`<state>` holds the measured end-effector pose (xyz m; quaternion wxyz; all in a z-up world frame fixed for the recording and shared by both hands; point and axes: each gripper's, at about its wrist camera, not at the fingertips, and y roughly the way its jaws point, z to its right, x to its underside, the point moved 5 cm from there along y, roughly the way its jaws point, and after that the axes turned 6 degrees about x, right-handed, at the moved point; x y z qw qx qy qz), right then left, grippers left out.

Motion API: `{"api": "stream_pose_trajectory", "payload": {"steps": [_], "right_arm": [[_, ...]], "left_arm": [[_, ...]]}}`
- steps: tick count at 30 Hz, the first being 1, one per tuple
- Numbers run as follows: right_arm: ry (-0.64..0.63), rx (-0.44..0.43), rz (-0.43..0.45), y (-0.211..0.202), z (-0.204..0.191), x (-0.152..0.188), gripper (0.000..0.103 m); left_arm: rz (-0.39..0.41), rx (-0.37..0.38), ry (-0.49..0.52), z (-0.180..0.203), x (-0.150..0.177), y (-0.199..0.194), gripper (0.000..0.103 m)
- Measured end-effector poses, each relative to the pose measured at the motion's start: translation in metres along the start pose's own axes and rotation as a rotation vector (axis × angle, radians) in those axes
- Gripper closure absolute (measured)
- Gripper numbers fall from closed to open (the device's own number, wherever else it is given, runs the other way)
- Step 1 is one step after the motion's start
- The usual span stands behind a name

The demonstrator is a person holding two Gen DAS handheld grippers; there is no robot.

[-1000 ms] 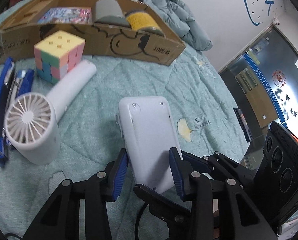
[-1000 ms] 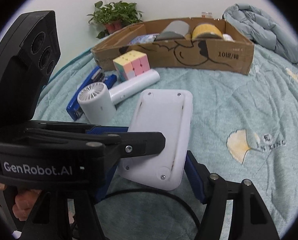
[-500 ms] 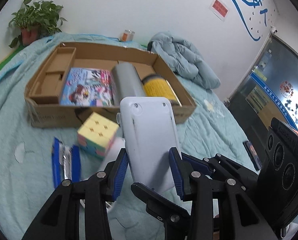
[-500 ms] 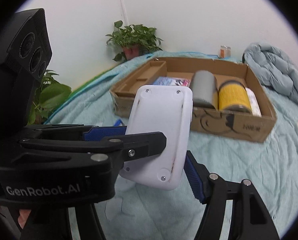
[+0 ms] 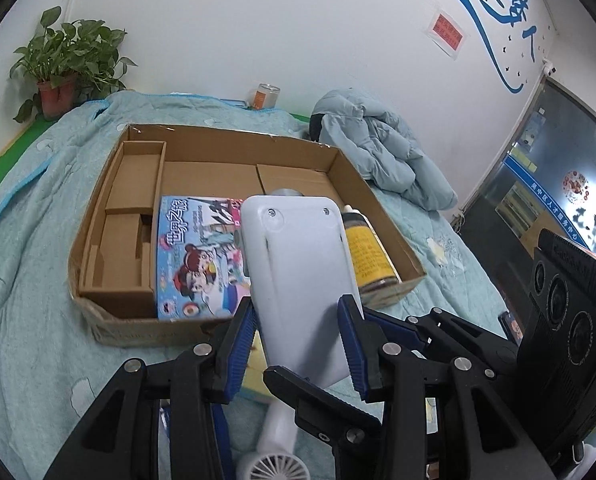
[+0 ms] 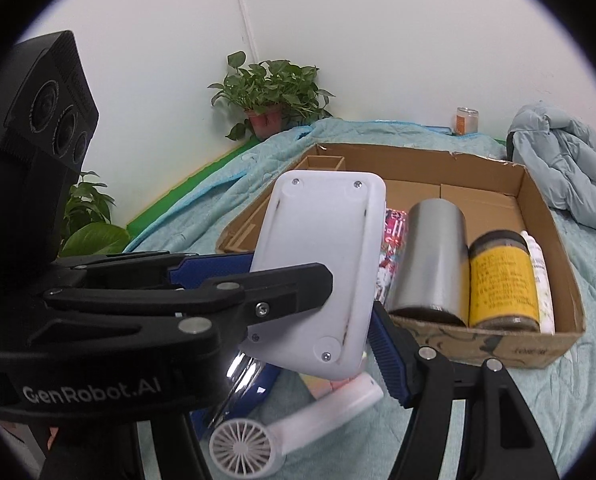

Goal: Organize rigid objects
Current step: 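Carry the case and lower it onto the game box in the box, then open both grippers and withdraw from the case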

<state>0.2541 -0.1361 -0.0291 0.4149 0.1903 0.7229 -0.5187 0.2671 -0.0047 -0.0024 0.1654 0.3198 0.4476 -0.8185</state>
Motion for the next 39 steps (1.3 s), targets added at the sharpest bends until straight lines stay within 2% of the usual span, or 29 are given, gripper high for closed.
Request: {"api": "stream_pose_trajectory", "payload": {"steps": [9, 14, 22, 26, 28, 30, 34, 38, 39], "right_arm": [[0.014, -0.047, -0.023, 0.029, -0.004, -0.025, 0.038], [0.067, -0.096, -0.063, 0.054, -0.001, -0.033, 0.038], [0.134, -0.144, -0.178, 0.098, 0.005, -0.026, 0.038], [0.174, -0.203, -0.260, 0.117, 0.007, -0.020, 0.037], [0.173, -0.195, -0.280, 0.120, 0.007, -0.017, 0.038], [0.157, -0.184, -0.281, 0.120, 0.004, -0.017, 0.037], [0.119, -0.158, -0.256, 0.115, 0.002, -0.020, 0.038], [0.092, -0.138, -0.266, 0.121, 0.000, -0.020, 0.046], [0.084, -0.141, -0.266, 0.121, -0.001, -0.021, 0.046]], "left_arm": [[0.001, -0.034, -0.011, -0.041, -0.040, 0.009, 0.064], [-0.042, -0.068, -0.016, -0.064, -0.054, 0.027, 0.065], [-0.112, -0.115, -0.049, -0.096, -0.044, 0.065, 0.067], [-0.155, -0.157, -0.072, -0.110, -0.035, 0.078, 0.067], [-0.154, -0.173, -0.078, -0.116, -0.032, 0.080, 0.069], [-0.146, -0.153, -0.093, -0.120, -0.029, 0.079, 0.069], [-0.130, -0.159, -0.092, -0.124, -0.027, 0.070, 0.069], [-0.077, -0.157, -0.085, -0.123, -0.027, 0.050, 0.069], [-0.063, -0.174, -0.080, -0.122, -0.027, 0.044, 0.066]]}}
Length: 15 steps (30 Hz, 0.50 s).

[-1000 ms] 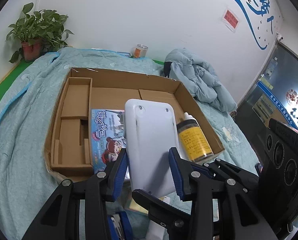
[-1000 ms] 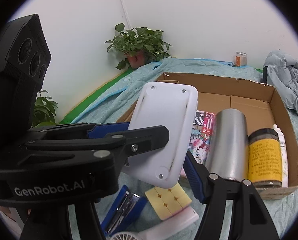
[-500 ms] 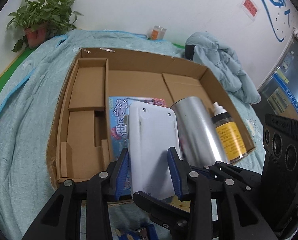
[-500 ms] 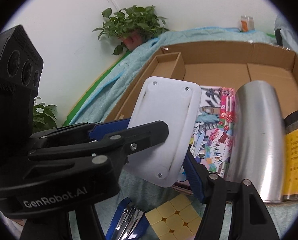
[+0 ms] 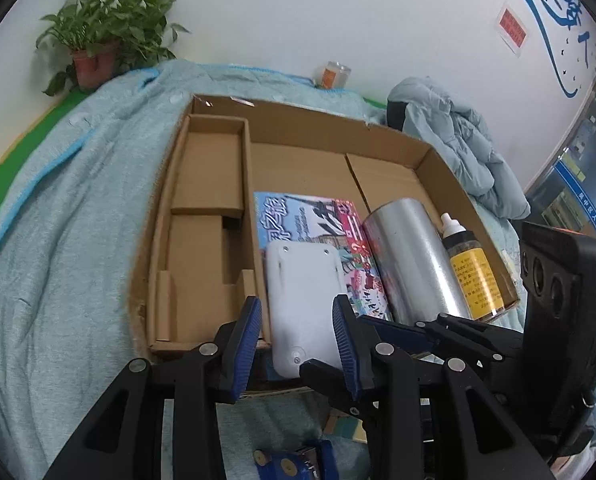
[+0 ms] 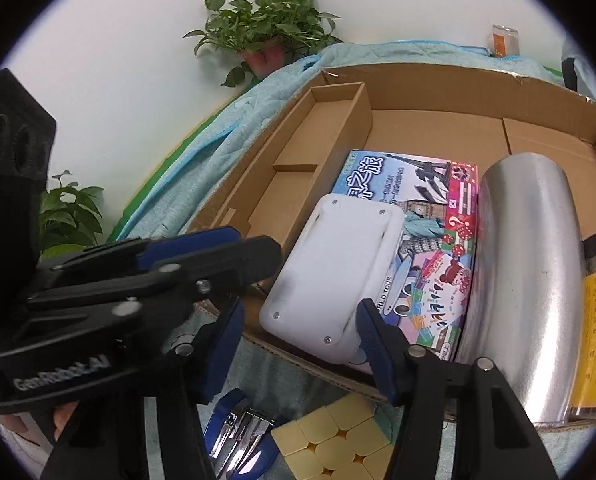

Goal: Organize rigid objects
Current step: 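Open both grippers and withdraw from the case, then move both grippers toward the white handheld fan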

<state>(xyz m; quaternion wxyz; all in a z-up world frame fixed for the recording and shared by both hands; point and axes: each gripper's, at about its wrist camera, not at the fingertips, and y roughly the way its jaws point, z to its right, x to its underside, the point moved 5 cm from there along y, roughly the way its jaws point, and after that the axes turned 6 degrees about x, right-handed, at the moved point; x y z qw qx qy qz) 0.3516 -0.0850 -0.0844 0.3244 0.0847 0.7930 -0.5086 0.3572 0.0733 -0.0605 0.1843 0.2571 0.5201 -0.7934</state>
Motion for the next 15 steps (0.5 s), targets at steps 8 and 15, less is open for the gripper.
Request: {"api": "stream_pose_trajectory", "payload": {"steps": [8, 15], "right_arm": [[-0.138, 0.161, 0.203, -0.053, -0.024, 0.023, 0.013], [-0.051, 0.263, 0.238, -0.085, -0.004, 0.085, 0.014]], "left_arm": [[0.279, -0.162, 0.031, 0.005, 0.022, -0.068, 0.000], [0.280, -0.163, 0.039, 0.022, 0.072, -0.084, 0.002]]}}
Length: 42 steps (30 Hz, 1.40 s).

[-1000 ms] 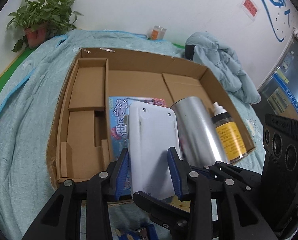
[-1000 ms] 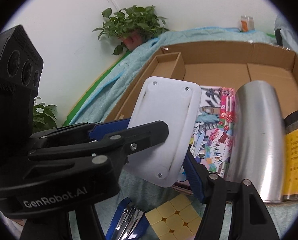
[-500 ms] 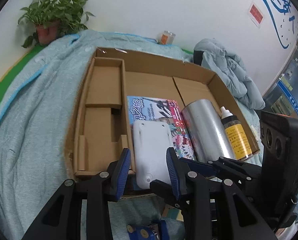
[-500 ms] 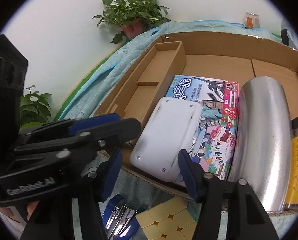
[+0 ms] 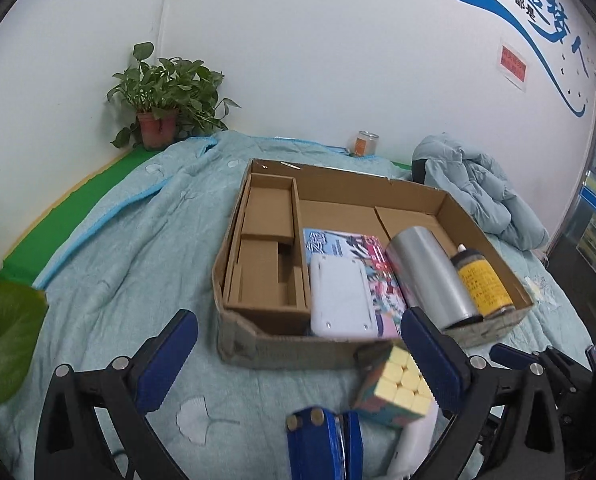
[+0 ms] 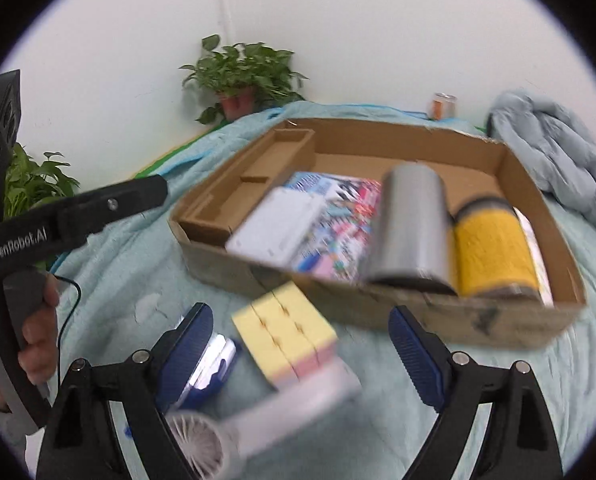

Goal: Organize rigid objects
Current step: 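Move both grippers toward the white handheld fan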

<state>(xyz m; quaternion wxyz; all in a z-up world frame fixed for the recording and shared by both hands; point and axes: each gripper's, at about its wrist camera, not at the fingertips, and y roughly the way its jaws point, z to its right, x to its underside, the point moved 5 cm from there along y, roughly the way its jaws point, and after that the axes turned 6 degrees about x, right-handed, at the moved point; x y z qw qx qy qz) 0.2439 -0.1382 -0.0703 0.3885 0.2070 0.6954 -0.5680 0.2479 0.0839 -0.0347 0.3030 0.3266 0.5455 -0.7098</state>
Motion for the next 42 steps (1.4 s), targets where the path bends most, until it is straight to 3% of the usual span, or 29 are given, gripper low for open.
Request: {"api": "stream_pose_trajectory", "payload": {"steps": [1, 2, 3, 5, 6, 7, 8, 9, 11, 13, 16, 21, 25, 27, 30, 32, 33, 36, 39, 42], "right_arm": [[-0.001, -0.005, 0.011, -0.007, 0.004, 0.006, 0.027], [-0.003, -0.004, 0.022, -0.013, 0.005, 0.011, 0.050], [-0.011, 0.007, 0.021, -0.016, 0.007, 0.016, 0.056], [-0.015, 0.019, 0.010, -0.024, 0.010, 0.026, 0.056], [-0.005, 0.007, 0.008, -0.028, 0.010, 0.029, 0.055], [0.014, -0.010, -0.001, -0.032, 0.013, 0.032, 0.040], [0.023, -0.019, -0.005, -0.035, 0.013, 0.034, 0.016], [0.031, -0.030, 0.004, -0.040, 0.014, 0.036, 0.012], [0.029, -0.049, 0.025, -0.049, 0.014, 0.039, 0.012], [0.015, -0.082, 0.024, -0.056, 0.012, 0.046, 0.012], [0.009, -0.129, 0.008, -0.060, 0.007, 0.056, 0.012], [0.025, -0.169, -0.033, -0.066, 0.011, 0.079, 0.012], [0.010, -0.179, -0.063, -0.071, 0.014, 0.092, 0.012], [0.005, -0.189, -0.079, -0.073, 0.017, 0.098, 0.012], [-0.003, -0.198, -0.097, -0.078, 0.025, 0.107, 0.012], [-0.001, -0.198, -0.102, -0.081, 0.028, 0.111, 0.012], [0.003, -0.194, -0.104, -0.083, 0.031, 0.113, 0.012], [0.016, -0.192, -0.094, -0.089, 0.034, 0.116, 0.012], [0.050, -0.187, -0.102, -0.088, 0.035, 0.120, 0.012], [0.067, -0.199, -0.119, -0.081, 0.029, 0.122, 0.012]], "left_arm": [[-0.012, 0.011, 0.002, 0.004, 0.007, -0.002, 0.005], [-0.027, 0.027, 0.003, 0.006, 0.015, -0.003, 0.021], [-0.053, 0.056, 0.003, 0.012, 0.023, -0.003, 0.057], [-0.116, 0.090, 0.015, 0.022, 0.036, -0.003, 0.089], [-0.120, 0.084, 0.021, 0.027, 0.040, -0.004, 0.089], [-0.114, 0.090, 0.027, 0.033, 0.044, -0.009, 0.087], [-0.119, 0.109, 0.027, 0.038, 0.047, -0.012, 0.074], [-0.130, 0.123, 0.021, 0.041, 0.050, -0.015, 0.039], [-0.140, 0.148, -0.014, 0.045, 0.057, -0.021, 0.000], [-0.162, 0.197, -0.044, 0.048, 0.065, -0.024, 0.003], [-0.268, 0.229, -0.062, 0.052, 0.083, -0.013, 0.025], [-0.370, 0.293, 0.009, 0.079, 0.112, -0.002, 0.044], [-0.384, 0.286, 0.043, 0.098, 0.120, -0.002, 0.044], [-0.383, 0.318, 0.020, 0.104, 0.119, -0.003, 0.044], [-0.427, 0.456, -0.003, 0.131, 0.122, -0.003, 0.044], [-0.501, 0.577, -0.023, 0.158, 0.134, -0.001, 0.044], [-0.507, 0.588, -0.007, 0.166, 0.136, -0.001, 0.044], [-0.464, 0.583, 0.009, 0.171, 0.125, -0.004, 0.044], [-0.414, 0.557, -0.075, 0.148, 0.108, -0.002, 0.036], [-0.478, 0.459, -0.118, 0.123, 0.114, 0.016, 0.038]]}}
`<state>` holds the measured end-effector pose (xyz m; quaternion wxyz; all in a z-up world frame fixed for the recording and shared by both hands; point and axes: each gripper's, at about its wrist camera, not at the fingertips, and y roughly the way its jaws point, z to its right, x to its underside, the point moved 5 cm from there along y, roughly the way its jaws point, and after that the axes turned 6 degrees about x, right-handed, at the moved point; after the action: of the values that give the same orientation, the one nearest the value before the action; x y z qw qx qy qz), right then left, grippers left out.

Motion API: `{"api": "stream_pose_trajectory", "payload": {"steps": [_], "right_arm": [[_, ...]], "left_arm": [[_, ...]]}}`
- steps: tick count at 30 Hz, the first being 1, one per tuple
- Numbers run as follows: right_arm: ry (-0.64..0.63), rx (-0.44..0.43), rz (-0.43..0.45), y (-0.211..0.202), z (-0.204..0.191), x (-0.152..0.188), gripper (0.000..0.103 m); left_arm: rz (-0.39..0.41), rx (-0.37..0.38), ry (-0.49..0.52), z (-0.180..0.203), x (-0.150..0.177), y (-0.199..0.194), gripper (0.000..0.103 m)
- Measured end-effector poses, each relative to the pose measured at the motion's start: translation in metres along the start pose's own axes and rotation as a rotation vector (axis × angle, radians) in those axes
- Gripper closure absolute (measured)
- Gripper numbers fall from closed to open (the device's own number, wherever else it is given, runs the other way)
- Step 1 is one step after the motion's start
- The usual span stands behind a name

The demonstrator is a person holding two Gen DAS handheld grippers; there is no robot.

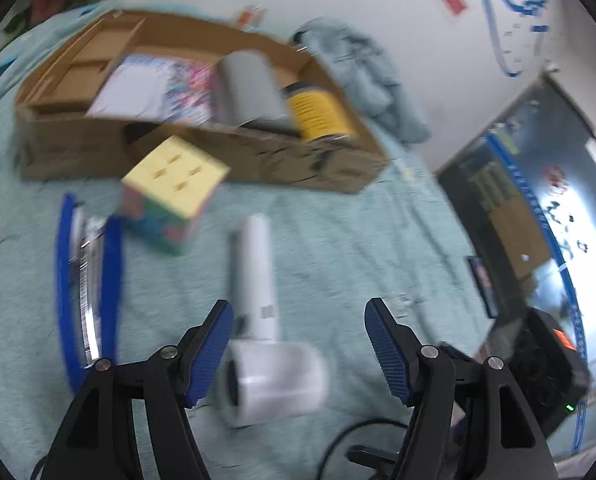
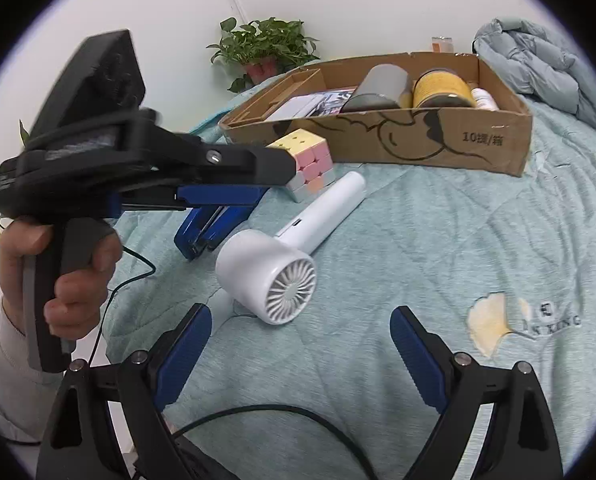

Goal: Organize rigid objects
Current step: 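Move both grippers toward the white handheld fan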

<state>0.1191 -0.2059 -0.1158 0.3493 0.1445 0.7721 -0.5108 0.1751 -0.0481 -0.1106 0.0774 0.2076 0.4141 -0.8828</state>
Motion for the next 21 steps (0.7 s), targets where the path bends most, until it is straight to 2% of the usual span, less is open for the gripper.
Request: {"api": "stream_pose_trajectory", "payload": {"steps": [2, 3, 6, 10, 12, 14, 16, 21], "right_arm": [[-0.011, -0.007, -0.013, 0.009, -0.009, -0.001, 0.012], [-0.020, -0.018, -0.016, 0.013, -0.015, -0.002, 0.012], [-0.041, -0.030, -0.022, 0.019, -0.028, -0.004, 0.012], [-0.117, -0.044, -0.042, 0.015, -0.028, -0.004, 0.012], [-0.162, -0.005, -0.048, 0.008, -0.017, -0.003, 0.012], [-0.151, 0.027, -0.068, 0.000, 0.000, -0.002, 0.012], [-0.093, 0.041, -0.074, -0.004, 0.011, 0.000, 0.012], [0.017, 0.095, -0.066, 0.003, 0.024, 0.003, 0.016]], "left_arm": [[-0.052, 0.023, -0.046, -0.010, 0.002, 0.010, 0.039], [-0.074, 0.031, -0.051, -0.011, 0.005, 0.015, 0.044], [-0.106, 0.021, -0.031, -0.004, 0.011, 0.025, 0.044], [-0.166, 0.137, -0.078, 0.010, 0.029, 0.041, 0.044], [-0.213, 0.189, -0.058, 0.025, 0.038, 0.052, 0.044], [-0.236, 0.233, -0.056, 0.035, 0.046, 0.059, 0.044], [-0.224, 0.239, -0.069, 0.034, 0.044, 0.058, 0.044], [-0.167, 0.189, -0.087, 0.016, 0.025, 0.059, 0.044]]}}
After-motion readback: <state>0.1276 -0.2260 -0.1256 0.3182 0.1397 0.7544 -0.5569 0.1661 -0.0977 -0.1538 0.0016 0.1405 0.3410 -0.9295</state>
